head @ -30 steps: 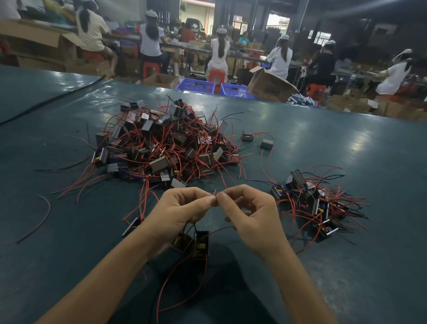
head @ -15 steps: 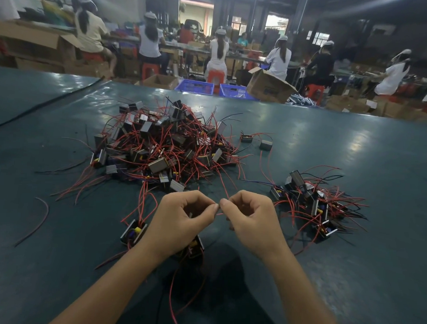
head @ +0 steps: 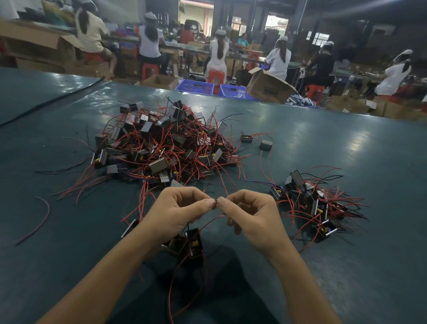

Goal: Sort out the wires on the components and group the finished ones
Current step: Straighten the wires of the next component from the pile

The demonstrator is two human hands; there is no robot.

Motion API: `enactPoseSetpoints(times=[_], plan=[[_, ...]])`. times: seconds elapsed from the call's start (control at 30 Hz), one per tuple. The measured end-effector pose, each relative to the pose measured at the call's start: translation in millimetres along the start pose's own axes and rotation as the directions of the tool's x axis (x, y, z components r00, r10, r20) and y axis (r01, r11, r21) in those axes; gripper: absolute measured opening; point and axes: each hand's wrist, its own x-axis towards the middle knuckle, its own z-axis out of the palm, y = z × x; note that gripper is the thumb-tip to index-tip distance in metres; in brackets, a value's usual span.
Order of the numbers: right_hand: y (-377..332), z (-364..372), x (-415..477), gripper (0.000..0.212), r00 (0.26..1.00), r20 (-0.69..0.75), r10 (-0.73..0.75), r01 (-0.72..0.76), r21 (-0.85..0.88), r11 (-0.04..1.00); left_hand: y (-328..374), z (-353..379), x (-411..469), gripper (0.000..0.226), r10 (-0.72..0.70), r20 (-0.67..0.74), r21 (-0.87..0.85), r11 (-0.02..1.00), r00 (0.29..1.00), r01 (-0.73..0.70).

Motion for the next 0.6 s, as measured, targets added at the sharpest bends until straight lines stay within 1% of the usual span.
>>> enactPoseSetpoints(times=[0.13,0.2,0.27,0.3,0.37,0.43,0.5,0.6], plan=[[-2.7,3.8,-0.6,0.009,1.0,0.019,0.024,-0.025,0.028,0.999,1.8,-2.6,-0.1,0.015,0.001,0.021,0.01,1.0,1.0,-0.001],[-3.5,3.9,-0.2,0.01,0.998,0.029,0.058,-0.058,0.02,0.998,0.8,-3.3,-0.5,0.013,0.012,0.047,0.025,1.0,0.999,-0.013],[-4.5,2.8,0.5,0.013,0.988,0.035,0.15,-0.151,0.043,0.988,-1.0,-2.6,-0.2,0.014,0.025,0.049,0.057,0.998,0.999,-0.028],[-5.1,2.8,0.9,0.014,0.975,0.038,0.218,-0.22,0.085,0.972,-1.3,-1.9,-0.2,0.014,0.037,0.046,0.069,0.997,0.998,-0.04],[-6.0,4.1,1.3,0.012,0.932,0.053,0.359,-0.362,0.197,0.911,-1.3,-0.7,-0.2,0.011,0.075,0.035,0.108,0.991,0.997,-0.078],[-6.6,6.2,1.5,0.011,0.897,0.072,0.436,-0.438,0.28,0.854,-2.7,-1.2,0.5,0.011,0.121,0.008,0.166,0.979,0.993,-0.121],[-6.0,7.1,1.8,0.012,0.901,0.057,0.431,-0.43,0.267,0.863,-4.0,-1.3,0.7,0.012,0.162,-0.011,0.196,0.968,0.987,-0.157],[-7.1,7.2,1.7,0.014,0.91,0.033,0.414,-0.411,0.223,0.884,-5.7,-0.8,0.6,0.013,0.185,-0.01,0.228,0.957,0.983,-0.178]])
